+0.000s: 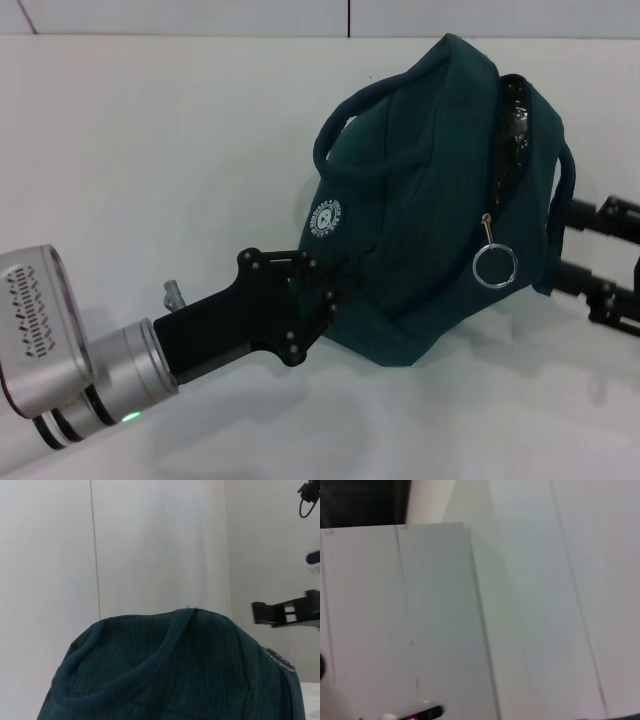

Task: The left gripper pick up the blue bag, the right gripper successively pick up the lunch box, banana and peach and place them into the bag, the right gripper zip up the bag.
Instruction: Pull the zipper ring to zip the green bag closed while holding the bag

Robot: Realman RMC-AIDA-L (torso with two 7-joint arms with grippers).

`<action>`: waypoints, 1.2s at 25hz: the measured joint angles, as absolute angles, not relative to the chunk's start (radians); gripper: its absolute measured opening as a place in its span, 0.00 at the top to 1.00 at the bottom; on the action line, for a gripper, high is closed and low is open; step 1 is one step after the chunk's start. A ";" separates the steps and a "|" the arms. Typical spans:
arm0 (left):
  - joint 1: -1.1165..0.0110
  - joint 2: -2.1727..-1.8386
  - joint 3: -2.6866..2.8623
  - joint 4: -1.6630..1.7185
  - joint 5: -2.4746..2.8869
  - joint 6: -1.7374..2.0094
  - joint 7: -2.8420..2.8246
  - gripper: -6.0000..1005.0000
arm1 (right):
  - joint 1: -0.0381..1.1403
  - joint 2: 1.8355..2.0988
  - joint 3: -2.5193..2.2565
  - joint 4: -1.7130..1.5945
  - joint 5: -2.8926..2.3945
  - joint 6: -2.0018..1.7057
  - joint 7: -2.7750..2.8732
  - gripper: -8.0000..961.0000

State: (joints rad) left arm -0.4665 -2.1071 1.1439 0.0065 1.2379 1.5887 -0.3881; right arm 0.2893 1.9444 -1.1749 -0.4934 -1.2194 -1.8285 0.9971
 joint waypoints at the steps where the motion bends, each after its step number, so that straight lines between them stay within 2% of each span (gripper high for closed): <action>1: -0.467 -2.108 1.145 0.006 1.238 1.589 -0.388 0.83 | 0.291 1.944 -1.175 -0.493 -1.229 -1.831 1.000 0.37; 10: -0.474 -2.108 1.147 0.007 1.241 1.590 -0.390 0.83 | 0.314 1.963 -1.173 -0.497 -1.339 -1.779 1.050 0.37; 23: -0.474 -2.108 1.146 0.000 1.239 1.589 -0.393 0.83 | 0.316 1.962 -1.173 -0.501 -1.340 -1.739 1.076 0.37; 30: -0.474 -2.108 1.143 0.000 1.238 1.589 -0.393 0.83 | 0.357 1.962 -1.178 -0.502 -1.405 -1.748 1.131 0.37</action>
